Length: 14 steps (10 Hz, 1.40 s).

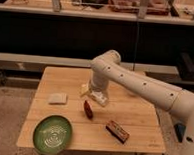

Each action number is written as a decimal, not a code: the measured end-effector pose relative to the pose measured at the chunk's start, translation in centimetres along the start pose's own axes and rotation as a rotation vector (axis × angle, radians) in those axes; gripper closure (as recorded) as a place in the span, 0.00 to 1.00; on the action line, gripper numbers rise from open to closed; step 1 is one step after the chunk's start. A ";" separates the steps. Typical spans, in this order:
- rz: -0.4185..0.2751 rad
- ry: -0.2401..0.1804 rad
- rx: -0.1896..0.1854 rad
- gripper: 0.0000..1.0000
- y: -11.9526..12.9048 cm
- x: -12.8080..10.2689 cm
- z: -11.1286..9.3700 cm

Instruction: Place the pepper in the ceramic bowl

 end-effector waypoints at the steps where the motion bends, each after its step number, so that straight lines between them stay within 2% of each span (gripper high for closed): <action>1: -0.015 -0.013 -0.019 0.20 -0.4 0.0 0.7; 2: -0.021 -0.026 -0.035 0.20 -0.7 0.0 1.5; 4: -0.022 -0.039 -0.037 0.20 -1.3 -0.2 2.5; 7: -0.023 -0.055 -0.008 0.20 -2.1 -0.9 5.3; 9: -0.032 -0.077 0.001 0.20 -1.9 -1.9 7.4; 13: -0.043 -0.068 -0.023 0.21 -0.3 -1.8 10.3; 14: -0.043 -0.069 -0.027 0.25 -0.1 -1.9 10.8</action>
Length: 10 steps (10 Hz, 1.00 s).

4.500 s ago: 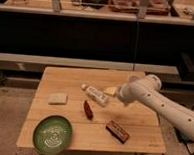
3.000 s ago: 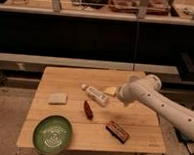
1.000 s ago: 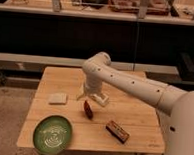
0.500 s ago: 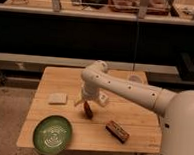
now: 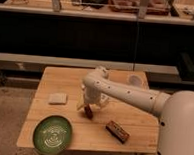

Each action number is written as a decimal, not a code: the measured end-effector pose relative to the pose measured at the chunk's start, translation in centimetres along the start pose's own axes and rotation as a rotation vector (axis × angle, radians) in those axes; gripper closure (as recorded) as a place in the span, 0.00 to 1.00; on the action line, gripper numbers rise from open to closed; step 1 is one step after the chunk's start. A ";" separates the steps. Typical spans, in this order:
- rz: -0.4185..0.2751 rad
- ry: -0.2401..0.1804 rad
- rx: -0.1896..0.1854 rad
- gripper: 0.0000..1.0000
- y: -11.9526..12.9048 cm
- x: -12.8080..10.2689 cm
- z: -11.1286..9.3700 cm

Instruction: Place the pepper in the ceramic bowl

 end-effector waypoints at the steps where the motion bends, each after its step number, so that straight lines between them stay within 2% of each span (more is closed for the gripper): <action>1: 0.002 -0.006 -0.006 0.38 0.2 -0.2 0.9; 2: 0.004 -0.009 -0.008 0.42 0.3 -0.3 1.3; 5: 0.000 -0.022 -0.004 0.43 -0.1 -0.7 2.5; 7: -0.007 -0.023 0.002 0.46 -0.5 -0.8 2.6; 8: -0.011 -0.019 0.007 0.57 -0.9 -0.7 2.4; 9: -0.016 -0.019 0.009 0.62 -1.1 -0.8 2.3; 10: -0.019 -0.020 0.010 0.63 -1.2 -0.8 2.3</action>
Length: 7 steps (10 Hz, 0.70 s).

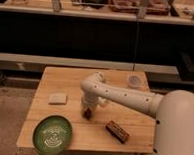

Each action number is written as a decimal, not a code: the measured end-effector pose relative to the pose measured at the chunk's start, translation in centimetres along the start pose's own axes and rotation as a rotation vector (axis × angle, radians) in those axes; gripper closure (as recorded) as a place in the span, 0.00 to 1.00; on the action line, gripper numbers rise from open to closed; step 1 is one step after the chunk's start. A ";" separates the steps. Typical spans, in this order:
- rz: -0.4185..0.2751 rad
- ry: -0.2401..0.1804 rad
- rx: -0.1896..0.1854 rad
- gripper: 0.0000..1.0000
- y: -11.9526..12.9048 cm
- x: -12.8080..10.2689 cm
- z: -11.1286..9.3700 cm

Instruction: Place the pepper in the ceramic bowl

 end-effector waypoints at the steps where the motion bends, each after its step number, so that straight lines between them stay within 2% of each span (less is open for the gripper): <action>1: -0.002 -0.003 0.000 0.63 -0.1 -0.1 0.1; 4: 0.008 -0.018 0.006 0.63 -0.1 -0.4 0.1; 6: 0.010 -0.007 0.047 0.63 -1.0 0.1 -1.3; 7: -0.007 0.008 0.087 0.63 -2.3 0.3 -2.9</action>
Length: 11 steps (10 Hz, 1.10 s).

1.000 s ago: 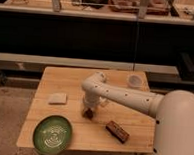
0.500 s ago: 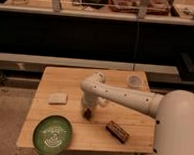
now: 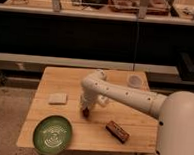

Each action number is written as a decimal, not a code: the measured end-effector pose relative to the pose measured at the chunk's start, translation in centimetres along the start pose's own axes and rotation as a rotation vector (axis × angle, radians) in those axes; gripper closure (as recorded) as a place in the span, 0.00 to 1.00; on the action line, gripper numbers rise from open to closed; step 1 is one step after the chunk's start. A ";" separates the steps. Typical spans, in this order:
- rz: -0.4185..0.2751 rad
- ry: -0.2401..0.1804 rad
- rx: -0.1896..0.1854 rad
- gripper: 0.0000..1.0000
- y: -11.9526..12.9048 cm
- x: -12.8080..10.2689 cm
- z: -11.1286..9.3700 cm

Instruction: Place the pepper in the ceramic bowl

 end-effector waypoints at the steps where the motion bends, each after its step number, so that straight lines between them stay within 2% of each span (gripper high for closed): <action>1: -0.026 0.011 0.044 0.63 -1.7 -0.1 -1.5; 4: -0.121 -0.002 0.163 0.63 -6.1 -2.7 -4.6; 6: -0.183 -0.044 0.220 0.63 -7.8 -5.5 -5.5; 8: -0.260 -0.103 0.296 0.63 -9.6 -8.8 -6.1; 10: -0.323 -0.144 0.331 0.63 -10.7 -10.8 -5.8; 11: -0.362 -0.157 0.331 0.63 -11.1 -11.4 -5.3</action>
